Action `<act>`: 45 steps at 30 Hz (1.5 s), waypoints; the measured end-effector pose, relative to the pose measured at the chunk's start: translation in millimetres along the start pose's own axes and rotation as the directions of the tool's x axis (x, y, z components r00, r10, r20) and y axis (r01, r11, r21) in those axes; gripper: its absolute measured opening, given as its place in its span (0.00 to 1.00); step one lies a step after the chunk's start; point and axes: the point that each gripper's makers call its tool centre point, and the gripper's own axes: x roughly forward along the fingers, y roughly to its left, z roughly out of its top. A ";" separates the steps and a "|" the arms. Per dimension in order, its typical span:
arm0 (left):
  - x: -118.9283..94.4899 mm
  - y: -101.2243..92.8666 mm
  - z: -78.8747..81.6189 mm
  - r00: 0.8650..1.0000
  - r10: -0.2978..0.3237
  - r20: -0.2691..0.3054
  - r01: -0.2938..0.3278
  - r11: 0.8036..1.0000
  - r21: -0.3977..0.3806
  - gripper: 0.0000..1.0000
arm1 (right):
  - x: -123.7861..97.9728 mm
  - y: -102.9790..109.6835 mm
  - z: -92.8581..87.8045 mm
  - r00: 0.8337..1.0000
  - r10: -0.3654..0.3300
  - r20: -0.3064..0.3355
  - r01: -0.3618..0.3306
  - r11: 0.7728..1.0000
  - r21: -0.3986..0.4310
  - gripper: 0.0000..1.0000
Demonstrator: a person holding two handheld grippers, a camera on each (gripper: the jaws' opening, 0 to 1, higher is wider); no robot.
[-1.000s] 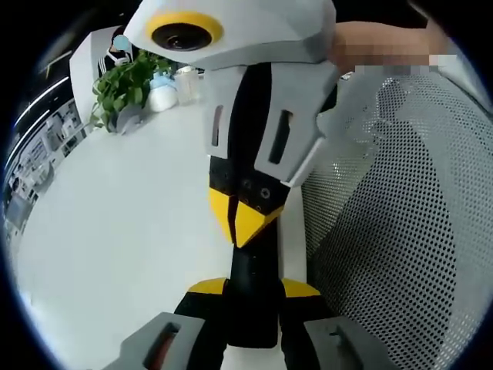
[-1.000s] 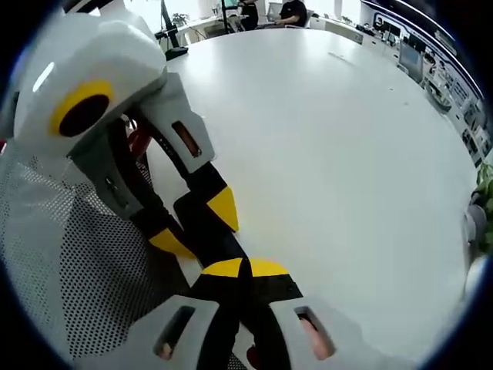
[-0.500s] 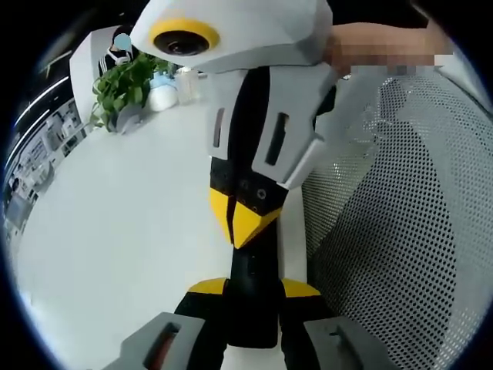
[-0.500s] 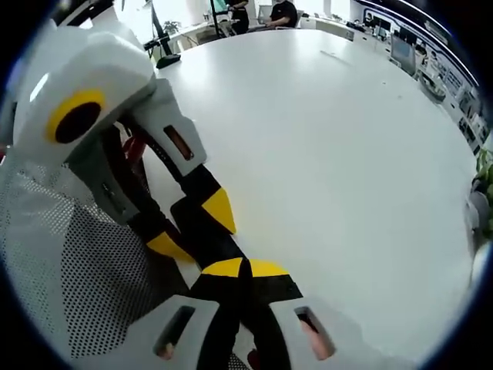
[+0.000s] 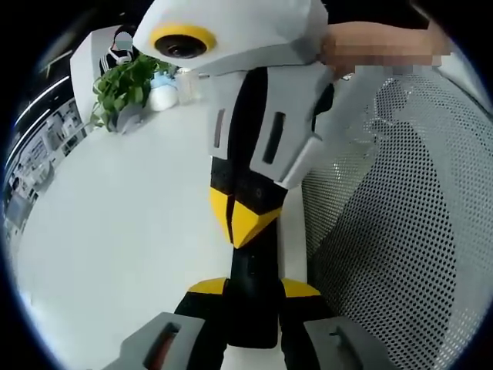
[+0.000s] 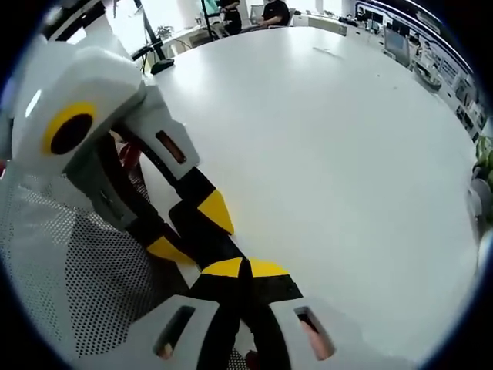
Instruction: Press the specified remote control buttons in sequence, fully releasing each button before pressing the next.
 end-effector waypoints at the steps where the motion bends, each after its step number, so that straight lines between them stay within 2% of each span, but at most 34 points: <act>1: 0.0 0.1 0.0 1.000 0.000 0.000 0.000 1.000 0.000 0.24 | -0.5 0.0 -0.4 1.000 0.002 -0.002 -0.002 1.000 0.011 0.00; 12: -0.2 -0.2 0.3 1.000 0.000 0.000 0.000 1.000 0.001 0.25 | -0.4 2.5 -0.6 1.000 -0.010 -0.006 0.010 0.998 -0.058 0.00; 23: -0.2 -0.1 0.3 1.000 0.000 -0.001 0.000 1.000 0.000 0.24 | -0.3 2.0 -0.4 1.000 -0.015 -0.001 0.015 0.997 -0.074 0.00; 30: 0.1 0.0 0.1 1.000 0.001 0.000 -0.001 1.000 -0.001 0.24 | -0.9 -0.4 -0.9 1.000 0.006 0.002 -0.007 1.000 0.016 0.00; 45: 0.2 0.0 0.3 1.000 0.006 -0.008 -0.006 1.000 -0.006 0.25 | -4.6 3.8 -5.3 0.999 0.039 -0.007 -0.038 0.998 0.053 0.00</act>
